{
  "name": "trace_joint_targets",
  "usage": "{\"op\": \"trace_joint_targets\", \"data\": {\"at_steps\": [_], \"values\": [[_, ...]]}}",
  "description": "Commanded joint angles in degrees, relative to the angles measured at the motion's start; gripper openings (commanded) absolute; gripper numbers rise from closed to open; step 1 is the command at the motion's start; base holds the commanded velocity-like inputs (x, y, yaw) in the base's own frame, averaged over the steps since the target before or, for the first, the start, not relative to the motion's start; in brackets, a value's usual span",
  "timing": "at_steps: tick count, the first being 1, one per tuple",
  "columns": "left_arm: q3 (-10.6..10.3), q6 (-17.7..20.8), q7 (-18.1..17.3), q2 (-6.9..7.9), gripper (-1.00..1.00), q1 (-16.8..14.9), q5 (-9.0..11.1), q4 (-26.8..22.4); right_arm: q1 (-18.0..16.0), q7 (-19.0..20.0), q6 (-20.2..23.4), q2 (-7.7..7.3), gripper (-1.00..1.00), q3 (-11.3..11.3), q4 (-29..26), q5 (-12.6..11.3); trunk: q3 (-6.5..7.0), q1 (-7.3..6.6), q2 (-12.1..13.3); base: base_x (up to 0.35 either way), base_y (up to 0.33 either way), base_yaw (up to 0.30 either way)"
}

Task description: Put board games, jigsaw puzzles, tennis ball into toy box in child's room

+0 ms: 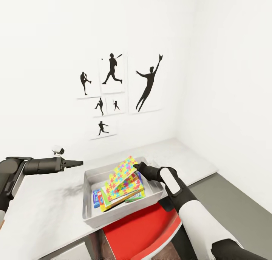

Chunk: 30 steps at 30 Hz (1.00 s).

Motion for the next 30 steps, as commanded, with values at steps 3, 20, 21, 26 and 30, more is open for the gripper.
{"op": "trace_joint_targets", "data": {"at_steps": [3, 20, 21, 26, 30], "values": [[0.3, 0.61, -0.23, 0.01, 1.0, -0.05, -0.02, -0.01, -0.11, -0.43, 0.13, 0.0, -1.0, 0.03, -0.02, -0.47, -0.42, 0.04, -0.14, 0.0, 0.0, 0.0], [0.76, 0.61, -0.23, 0.07, 1.0, -0.1, -0.02, 0.0, -0.14, -0.35, 0.07, 0.0, -1.0, 0.04, 0.01, -0.47, -1.99, 0.04, -0.14, -0.005, 0.051, 0.0], [0.77, 0.61, -0.23, 0.08, 1.0, -0.09, -0.02, -0.01, -0.14, -0.35, 0.06, 0.0, -1.0, 0.04, 0.01, -0.47, -2.09, 0.04, -0.14, -0.01, 0.032, 0.0], [0.78, 0.61, -0.23, 0.08, 1.0, -0.07, -0.02, -0.01, -0.14, -0.35, 0.05, 0.0, -1.0, 0.04, -0.02, -0.47, -2.48, 0.04, -0.14, -0.004, 0.012, 0.0], [0.78, 0.61, -0.23, 0.06, 1.0, -0.05, -0.02, -0.01, -0.14, -0.29, -0.02, 0.0, -1.0, 0.04, -0.02, -0.43, -2.56, 0.04, -0.14, -0.001, 0.002, 0.0]]}}
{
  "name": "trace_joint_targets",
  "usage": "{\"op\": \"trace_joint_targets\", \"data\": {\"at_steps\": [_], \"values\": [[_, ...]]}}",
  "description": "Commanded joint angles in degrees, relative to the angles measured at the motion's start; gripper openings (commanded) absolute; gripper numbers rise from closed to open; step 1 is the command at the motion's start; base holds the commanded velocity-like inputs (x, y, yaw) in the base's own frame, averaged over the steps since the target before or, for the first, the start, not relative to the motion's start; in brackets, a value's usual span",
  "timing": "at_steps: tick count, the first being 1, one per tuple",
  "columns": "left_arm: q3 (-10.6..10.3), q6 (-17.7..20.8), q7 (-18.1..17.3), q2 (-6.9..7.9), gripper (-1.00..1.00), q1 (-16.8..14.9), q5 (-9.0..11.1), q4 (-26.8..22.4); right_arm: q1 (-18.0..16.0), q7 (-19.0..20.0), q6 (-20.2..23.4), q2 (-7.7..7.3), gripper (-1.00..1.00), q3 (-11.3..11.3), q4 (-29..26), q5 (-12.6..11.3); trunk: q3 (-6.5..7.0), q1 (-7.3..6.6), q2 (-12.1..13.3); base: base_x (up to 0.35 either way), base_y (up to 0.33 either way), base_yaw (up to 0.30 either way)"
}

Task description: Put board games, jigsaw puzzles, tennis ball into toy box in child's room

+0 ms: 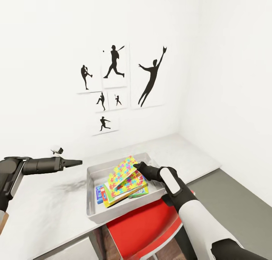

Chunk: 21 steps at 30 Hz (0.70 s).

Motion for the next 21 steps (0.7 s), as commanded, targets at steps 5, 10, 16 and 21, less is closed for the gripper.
{"op": "trace_joint_targets", "data": {"at_steps": [5, 10, 16, 21], "values": [[-0.04, 0.61, -0.23, -0.01, 1.0, -0.04, -0.02, 0.0, -0.05, -0.46, 0.21, 0.0, -1.0, 0.11, -0.09, -0.43, -0.14, 0.04, -0.13, 0.0, 0.0, 0.0], [-0.06, 0.61, -0.23, -0.03, 1.0, -0.04, -0.02, -0.01, -0.05, -0.37, 0.22, 0.0, -1.0, 0.13, -0.1, -0.4, -0.15, 0.04, -0.13, 0.0, 0.0, 0.0], [-0.05, 0.61, -0.23, -0.05, 1.0, -0.03, -0.02, 0.01, -0.05, -0.3, 0.22, 0.0, -1.0, 0.2, -0.12, -0.4, -0.15, 0.04, -0.13, 0.0, 0.0, 0.0], [-0.04, 0.61, -0.23, -0.03, 1.0, -0.04, -0.02, -0.01, -0.05, -0.3, 0.21, 0.0, -1.0, 0.22, -0.06, -0.38, -0.15, 0.04, -0.13, 0.0, 0.0, 0.0]]}}
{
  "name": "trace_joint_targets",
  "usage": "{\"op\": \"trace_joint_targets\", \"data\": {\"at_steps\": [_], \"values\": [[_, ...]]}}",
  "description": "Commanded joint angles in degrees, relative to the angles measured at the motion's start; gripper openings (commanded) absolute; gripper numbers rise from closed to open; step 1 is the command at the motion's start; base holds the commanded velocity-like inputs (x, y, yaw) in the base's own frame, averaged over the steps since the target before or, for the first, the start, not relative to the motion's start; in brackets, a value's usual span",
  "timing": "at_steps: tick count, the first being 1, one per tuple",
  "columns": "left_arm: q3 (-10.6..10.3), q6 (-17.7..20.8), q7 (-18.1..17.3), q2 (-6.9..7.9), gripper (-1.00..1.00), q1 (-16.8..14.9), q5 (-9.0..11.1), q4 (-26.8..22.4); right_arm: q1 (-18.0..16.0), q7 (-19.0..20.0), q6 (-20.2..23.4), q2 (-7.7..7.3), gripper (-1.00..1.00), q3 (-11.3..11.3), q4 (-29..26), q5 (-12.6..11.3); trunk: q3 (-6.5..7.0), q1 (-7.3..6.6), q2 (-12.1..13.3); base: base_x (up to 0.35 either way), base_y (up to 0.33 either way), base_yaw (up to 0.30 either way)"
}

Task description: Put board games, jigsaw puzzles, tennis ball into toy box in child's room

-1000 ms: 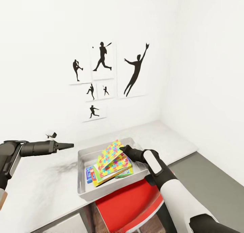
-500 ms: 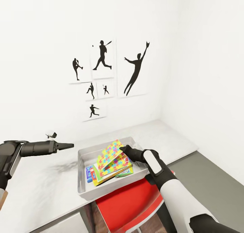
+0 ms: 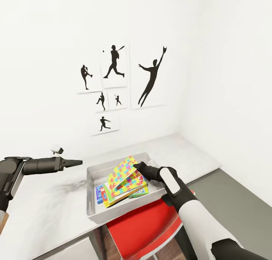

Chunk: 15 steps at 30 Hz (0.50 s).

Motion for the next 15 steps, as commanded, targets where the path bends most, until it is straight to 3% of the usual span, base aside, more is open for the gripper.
{"op": "trace_joint_targets", "data": {"at_steps": [1, 5, 6, 15], "values": [[-0.01, 0.61, -0.23, 0.02, 1.0, -0.04, -0.02, -0.01, -0.05, -0.41, 0.13, 0.0, -1.0, 0.04, -0.06, -0.42, -0.13, 0.04, -0.13, 0.0, 0.0, 0.0], [0.0, 0.61, -0.23, 0.04, 1.0, -0.05, -0.02, -0.01, -0.05, -0.41, 0.12, 0.0, -1.0, 0.04, -0.02, -0.38, -0.13, 0.04, -0.13, 0.0, 0.0, 0.0], [0.0, 0.61, -0.23, 0.04, 1.0, -0.04, -0.02, -0.01, -0.05, -0.41, 0.12, 0.0, 1.0, 0.04, 0.0, -0.37, -0.13, 0.04, -0.13, 0.0, 0.0, 0.0], [0.0, 0.61, -0.23, 0.07, 1.0, -0.05, -0.02, -0.01, -0.05, -0.39, 0.12, 0.0, 1.0, 0.05, 0.12, -0.29, -0.13, 0.04, -0.13, 0.0, 0.0, 0.0]]}}
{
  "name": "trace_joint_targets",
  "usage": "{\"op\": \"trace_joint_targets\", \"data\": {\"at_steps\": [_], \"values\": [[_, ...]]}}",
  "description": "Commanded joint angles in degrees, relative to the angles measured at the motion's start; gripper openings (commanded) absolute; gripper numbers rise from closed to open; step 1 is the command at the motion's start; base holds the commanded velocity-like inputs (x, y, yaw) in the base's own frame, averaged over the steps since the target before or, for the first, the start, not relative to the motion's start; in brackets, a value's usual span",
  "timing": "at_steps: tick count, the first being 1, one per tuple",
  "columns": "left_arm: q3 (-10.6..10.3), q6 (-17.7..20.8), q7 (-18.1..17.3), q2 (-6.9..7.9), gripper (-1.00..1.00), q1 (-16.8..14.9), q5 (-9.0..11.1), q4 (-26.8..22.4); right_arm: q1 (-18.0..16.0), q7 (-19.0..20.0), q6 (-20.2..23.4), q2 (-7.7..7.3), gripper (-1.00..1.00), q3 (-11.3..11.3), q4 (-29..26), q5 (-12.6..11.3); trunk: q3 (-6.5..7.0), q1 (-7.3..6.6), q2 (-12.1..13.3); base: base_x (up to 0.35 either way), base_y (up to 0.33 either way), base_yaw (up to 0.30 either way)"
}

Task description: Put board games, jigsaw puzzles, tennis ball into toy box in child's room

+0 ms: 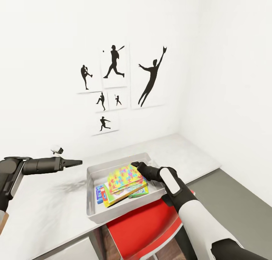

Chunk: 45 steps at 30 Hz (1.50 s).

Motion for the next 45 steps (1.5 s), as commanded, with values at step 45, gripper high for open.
{"op": "trace_joint_targets", "data": {"at_steps": [45], "values": [[-0.02, 0.66, -0.23, 0.05, 1.0, -0.09, -0.02, -0.01, 4.87, 7.04, 3.91, 0.0, 1.0, 0.12, -20.52, -0.05, 1.41, 0.04, -0.13, -0.018, 0.0, 0.0]]}}
